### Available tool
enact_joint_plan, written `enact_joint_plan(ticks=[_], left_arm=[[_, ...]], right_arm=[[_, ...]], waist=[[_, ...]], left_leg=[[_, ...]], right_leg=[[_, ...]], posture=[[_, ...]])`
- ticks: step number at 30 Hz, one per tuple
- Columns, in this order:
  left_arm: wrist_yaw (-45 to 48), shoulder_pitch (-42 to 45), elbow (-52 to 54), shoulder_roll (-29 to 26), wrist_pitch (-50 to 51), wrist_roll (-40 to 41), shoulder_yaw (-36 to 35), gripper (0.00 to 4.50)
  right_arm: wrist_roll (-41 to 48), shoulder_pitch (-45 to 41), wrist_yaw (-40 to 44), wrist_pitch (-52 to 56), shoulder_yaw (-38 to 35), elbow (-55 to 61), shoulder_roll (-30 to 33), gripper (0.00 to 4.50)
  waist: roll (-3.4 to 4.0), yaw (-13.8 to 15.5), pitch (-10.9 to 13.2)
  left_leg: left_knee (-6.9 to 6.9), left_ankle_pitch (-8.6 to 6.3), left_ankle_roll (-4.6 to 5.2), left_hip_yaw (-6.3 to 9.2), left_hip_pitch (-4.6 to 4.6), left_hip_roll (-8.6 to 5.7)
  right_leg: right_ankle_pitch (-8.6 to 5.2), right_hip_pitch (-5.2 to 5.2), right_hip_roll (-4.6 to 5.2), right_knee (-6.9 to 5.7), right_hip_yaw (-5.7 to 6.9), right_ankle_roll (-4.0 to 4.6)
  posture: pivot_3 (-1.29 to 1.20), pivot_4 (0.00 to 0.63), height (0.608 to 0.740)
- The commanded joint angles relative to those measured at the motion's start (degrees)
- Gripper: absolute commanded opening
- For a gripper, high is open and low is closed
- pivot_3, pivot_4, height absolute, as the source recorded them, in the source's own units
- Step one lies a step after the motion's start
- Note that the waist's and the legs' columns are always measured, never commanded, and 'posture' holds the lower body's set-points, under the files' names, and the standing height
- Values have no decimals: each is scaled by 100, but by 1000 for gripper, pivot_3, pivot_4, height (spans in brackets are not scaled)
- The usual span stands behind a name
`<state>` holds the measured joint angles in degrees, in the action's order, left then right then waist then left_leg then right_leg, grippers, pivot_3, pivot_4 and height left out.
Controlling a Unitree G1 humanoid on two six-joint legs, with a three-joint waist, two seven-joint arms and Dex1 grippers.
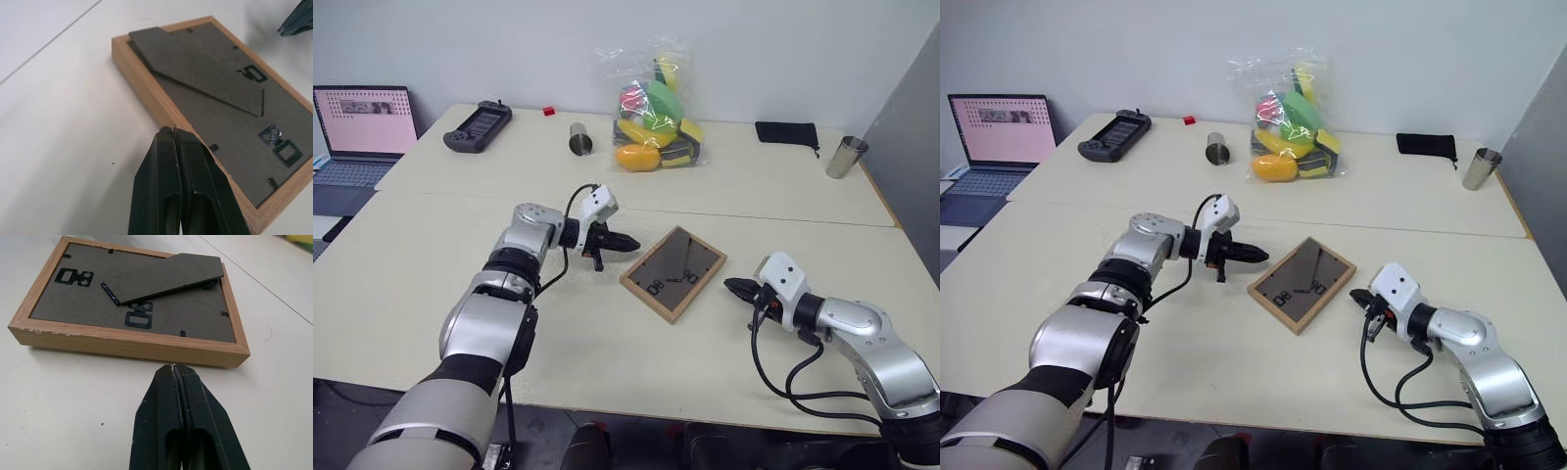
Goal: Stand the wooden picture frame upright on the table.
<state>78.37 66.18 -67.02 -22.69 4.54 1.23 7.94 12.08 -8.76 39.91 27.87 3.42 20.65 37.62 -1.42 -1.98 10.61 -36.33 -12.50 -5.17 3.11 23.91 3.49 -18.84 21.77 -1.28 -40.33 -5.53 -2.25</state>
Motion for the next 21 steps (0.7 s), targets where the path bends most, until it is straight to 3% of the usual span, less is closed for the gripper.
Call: enact_joint_plan(ticks=[1,7,21], left_arm=[[300,259,61,-179,178,-68,-22,0],[-21,122,110,-124,-278,-107,-102,0],[-130,18,107,-114,-245,-554,174,0]], right_arm=[[67,-2,-37,31,-204,102,10,30],[93,103,-54,111,-237,162,21,30],[164,73,-102,211,-257,199,-74,30]], waist=[[0,-3,0],[0,0,0],[0,-7,0]], left_leg=[[0,0,0,0,0,0],[-2,0,0,1,-1,1],[-5,0,0,1,-1,1]], right_leg=[[0,0,0,0,0,0],[0,1,0,-5,0,0],[0,2,-1,-9,-1,0]], posture=[[0,150,740],[0,150,740],[0,150,740]])
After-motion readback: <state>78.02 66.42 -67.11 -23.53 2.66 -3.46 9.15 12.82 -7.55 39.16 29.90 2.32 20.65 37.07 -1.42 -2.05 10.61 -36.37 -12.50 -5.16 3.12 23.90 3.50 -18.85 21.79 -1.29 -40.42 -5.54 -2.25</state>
